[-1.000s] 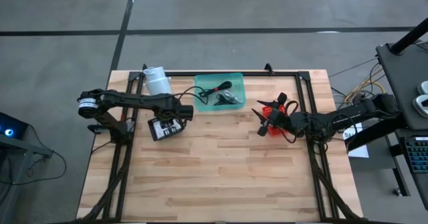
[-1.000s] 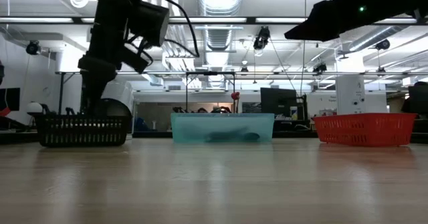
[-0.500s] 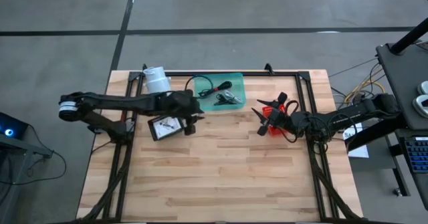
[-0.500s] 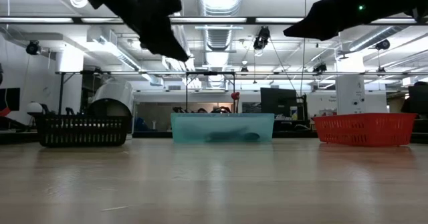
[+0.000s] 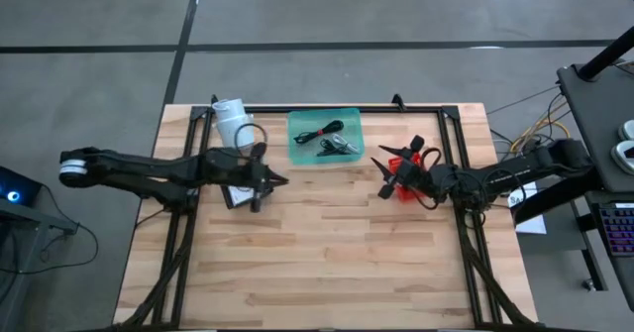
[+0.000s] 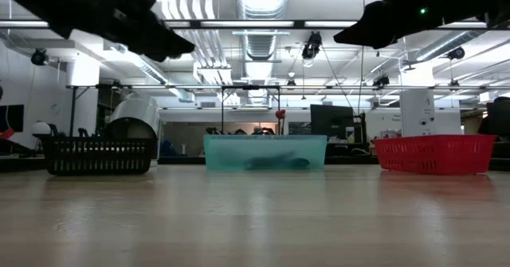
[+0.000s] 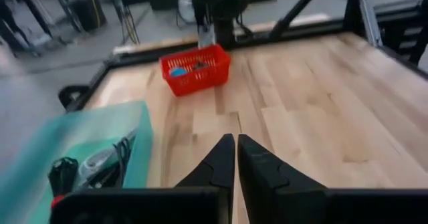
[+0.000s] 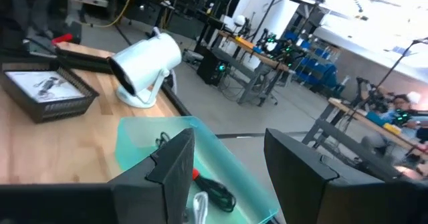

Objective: Pick and place items into bin
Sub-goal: Return to Home Position

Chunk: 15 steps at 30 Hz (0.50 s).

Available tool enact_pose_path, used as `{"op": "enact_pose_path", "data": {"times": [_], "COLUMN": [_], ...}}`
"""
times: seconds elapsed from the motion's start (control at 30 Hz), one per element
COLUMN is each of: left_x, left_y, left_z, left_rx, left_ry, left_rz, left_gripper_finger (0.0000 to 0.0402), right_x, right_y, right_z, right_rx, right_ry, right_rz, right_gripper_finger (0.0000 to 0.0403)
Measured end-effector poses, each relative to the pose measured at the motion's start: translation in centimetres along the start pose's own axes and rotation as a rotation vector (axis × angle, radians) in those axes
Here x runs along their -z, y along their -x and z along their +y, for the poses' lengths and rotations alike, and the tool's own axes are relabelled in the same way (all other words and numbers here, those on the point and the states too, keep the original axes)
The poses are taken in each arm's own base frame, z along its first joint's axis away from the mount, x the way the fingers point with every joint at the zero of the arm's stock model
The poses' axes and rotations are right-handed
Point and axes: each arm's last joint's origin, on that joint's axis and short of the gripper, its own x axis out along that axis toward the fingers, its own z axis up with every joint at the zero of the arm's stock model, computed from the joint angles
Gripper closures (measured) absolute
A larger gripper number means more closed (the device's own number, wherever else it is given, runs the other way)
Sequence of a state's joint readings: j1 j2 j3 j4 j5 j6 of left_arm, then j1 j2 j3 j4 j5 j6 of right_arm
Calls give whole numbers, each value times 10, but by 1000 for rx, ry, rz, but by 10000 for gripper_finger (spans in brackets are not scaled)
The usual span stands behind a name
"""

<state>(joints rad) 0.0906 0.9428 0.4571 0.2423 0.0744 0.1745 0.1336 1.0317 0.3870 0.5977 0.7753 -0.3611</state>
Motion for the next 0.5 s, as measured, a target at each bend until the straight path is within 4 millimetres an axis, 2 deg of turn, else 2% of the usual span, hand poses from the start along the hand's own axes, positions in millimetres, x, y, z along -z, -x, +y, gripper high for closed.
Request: {"op": "enact_pose_path", "data": {"times": [0.27,0.5], "left_x": [10,24], "left_y": [32,49], "left_z": [-4,-8], "left_rx": [-23,-34], "left_ry": [-56,-112], "left_rz": [-122,-177], "left_gripper_finger": [401,401], "right_x": [2,6], "right_y": [-14,-23], "right_z": [2,4], "right_rx": [37,67], "right_ry": [33,73], "right_rz": [-33,-47], "right_gripper_finger": [234,234]}}
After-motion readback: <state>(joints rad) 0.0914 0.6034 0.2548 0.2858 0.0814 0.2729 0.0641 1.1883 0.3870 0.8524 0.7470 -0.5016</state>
